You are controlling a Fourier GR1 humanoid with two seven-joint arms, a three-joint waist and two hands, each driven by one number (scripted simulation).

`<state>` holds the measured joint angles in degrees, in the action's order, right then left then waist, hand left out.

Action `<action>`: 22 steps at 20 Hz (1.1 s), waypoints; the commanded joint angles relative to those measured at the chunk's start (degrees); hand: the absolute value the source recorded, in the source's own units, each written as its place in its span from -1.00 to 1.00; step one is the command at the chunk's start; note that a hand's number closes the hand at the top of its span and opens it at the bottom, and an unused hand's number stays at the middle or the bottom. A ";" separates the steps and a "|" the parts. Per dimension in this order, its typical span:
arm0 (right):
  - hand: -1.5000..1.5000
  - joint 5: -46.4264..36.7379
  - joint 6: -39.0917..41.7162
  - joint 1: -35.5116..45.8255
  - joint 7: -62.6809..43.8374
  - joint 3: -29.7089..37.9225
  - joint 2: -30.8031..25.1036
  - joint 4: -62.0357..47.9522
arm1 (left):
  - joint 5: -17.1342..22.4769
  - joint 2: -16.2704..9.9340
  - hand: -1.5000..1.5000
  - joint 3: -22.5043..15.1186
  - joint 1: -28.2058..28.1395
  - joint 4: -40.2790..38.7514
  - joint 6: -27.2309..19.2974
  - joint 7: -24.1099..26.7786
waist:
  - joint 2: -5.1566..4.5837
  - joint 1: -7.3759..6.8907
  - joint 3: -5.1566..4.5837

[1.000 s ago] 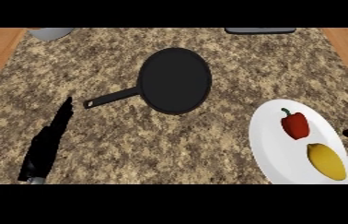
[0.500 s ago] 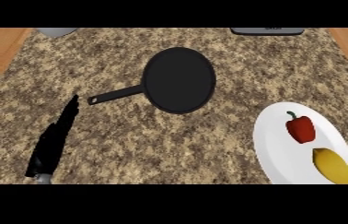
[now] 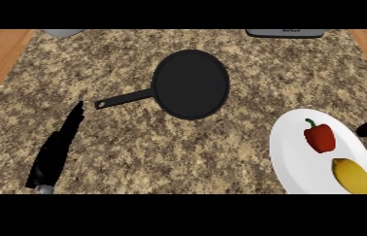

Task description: Pick the bell pepper from the plate and place it in the pan

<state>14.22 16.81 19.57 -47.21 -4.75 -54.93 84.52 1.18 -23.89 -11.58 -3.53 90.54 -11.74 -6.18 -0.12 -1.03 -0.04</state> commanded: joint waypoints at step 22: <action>-1.00 -6.38 13.97 11.25 -14.62 -13.13 10.51 -11.43 | -1.50 2.32 0.00 4.43 -0.40 -0.31 3.56 -0.32 | 0.14 0.50 0.01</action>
<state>9.01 27.40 30.39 -55.35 -16.38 -45.32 73.55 -0.97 -21.25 -8.39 -2.86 89.96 -9.21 -6.93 -0.04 -0.58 -0.04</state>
